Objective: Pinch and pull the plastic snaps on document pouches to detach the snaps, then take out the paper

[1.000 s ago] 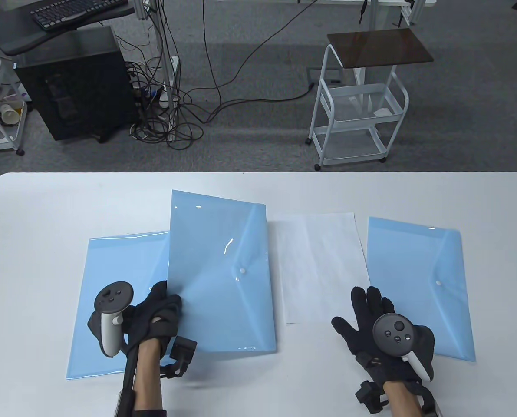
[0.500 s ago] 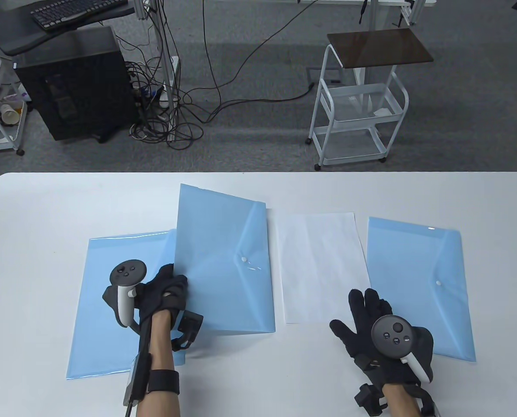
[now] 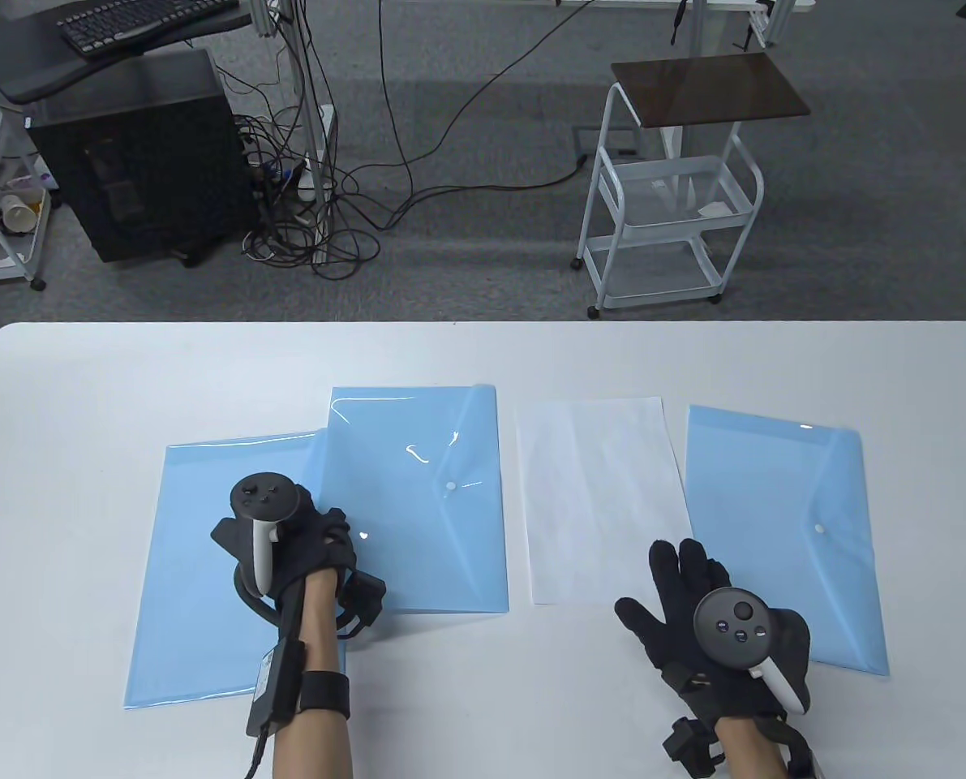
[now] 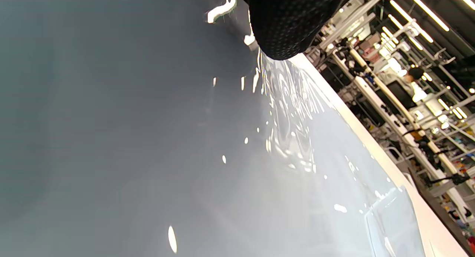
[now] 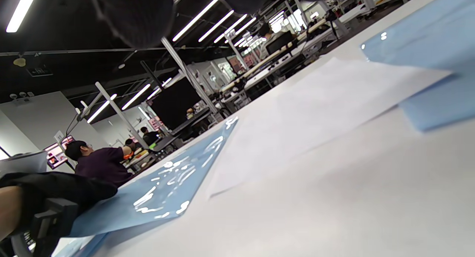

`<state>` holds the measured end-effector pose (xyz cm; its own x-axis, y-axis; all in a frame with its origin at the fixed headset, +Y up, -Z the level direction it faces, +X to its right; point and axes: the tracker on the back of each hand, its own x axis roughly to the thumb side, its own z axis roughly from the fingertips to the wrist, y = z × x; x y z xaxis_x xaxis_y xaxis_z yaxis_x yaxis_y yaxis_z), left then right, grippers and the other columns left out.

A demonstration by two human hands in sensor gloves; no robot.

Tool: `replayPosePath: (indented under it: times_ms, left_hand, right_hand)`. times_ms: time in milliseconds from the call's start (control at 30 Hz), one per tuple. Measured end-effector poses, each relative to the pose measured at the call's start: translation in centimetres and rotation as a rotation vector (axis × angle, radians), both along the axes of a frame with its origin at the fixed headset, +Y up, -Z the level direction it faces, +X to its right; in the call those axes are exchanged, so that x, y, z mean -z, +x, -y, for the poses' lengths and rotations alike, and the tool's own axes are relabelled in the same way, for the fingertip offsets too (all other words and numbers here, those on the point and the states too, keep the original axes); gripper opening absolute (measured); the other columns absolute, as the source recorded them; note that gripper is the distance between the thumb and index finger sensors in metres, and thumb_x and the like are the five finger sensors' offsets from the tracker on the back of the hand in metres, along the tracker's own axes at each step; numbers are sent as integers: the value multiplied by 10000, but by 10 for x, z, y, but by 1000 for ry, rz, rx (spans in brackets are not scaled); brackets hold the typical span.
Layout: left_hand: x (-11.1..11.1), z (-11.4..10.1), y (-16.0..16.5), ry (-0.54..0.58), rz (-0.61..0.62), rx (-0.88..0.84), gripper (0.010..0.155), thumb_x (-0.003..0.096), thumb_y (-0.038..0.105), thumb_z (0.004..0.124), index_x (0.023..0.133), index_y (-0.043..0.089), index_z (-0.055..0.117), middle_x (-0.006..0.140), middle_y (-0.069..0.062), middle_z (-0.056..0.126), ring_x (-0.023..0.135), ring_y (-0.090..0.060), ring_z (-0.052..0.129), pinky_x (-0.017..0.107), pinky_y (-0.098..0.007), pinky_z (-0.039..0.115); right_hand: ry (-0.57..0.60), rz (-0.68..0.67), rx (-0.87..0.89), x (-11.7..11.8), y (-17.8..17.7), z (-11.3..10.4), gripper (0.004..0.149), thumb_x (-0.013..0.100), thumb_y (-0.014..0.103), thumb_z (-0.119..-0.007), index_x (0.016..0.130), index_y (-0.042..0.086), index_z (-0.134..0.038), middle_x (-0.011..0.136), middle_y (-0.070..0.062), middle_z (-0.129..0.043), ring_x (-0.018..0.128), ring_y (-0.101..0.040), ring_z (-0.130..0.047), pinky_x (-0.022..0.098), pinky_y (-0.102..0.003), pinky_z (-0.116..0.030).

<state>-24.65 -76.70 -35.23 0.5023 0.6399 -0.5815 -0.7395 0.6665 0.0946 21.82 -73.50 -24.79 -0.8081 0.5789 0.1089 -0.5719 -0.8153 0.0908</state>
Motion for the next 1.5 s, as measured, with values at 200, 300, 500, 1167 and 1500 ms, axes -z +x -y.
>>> replayPosePath:
  times_ms: [200, 300, 500, 1167, 1500]
  left_hand:
    - [-11, -12, 0, 10, 19, 91, 746, 558, 328, 793, 1122, 84, 368, 1130, -222, 520, 907, -501, 744, 618, -568, 733]
    - [-20, -23, 0, 19, 53, 136, 777, 561, 367, 788, 1132, 102, 333, 1185, -196, 416, 978, -573, 615, 664, -636, 649]
    - [-42, -47, 14, 20, 209, 217, 893, 562, 519, 771, 1163, 194, 195, 1228, -161, 212, 1056, -630, 358, 681, -746, 492]
    - [-113, -26, 63, 27, 472, 399, 960, 535, 697, 678, 1156, 265, 87, 1212, -169, 88, 1048, -648, 211, 688, -767, 397]
    - [-113, -25, 68, 44, 488, 399, 954, 532, 688, 686, 1164, 249, 121, 1223, -180, 133, 1051, -654, 249, 685, -770, 412]
  right_hand:
    - [-3, 6, 2, -1, 0, 0, 851, 532, 602, -670, 1139, 68, -407, 1171, -389, -343, 954, -722, -377, 568, -847, -423]
    - [-3, 8, -5, -1, 0, 0, 850, 531, 601, -671, 1139, 69, -407, 1171, -389, -344, 952, -723, -377, 569, -847, -422]
    - [3, 17, -12, -2, 0, 0, 850, 532, 602, -670, 1139, 70, -404, 1171, -387, -342, 954, -722, -370, 569, -848, -419]
    - [39, 106, 38, -5, 15, -6, 905, 530, 618, -656, 1141, 37, -327, 1172, -398, -290, 940, -733, -252, 545, -872, -305]
    - [-19, 365, 12, 26, 82, -4, 922, 536, 640, -632, 1138, 12, -325, 1165, -415, -320, 880, -779, -243, 445, -919, -247]
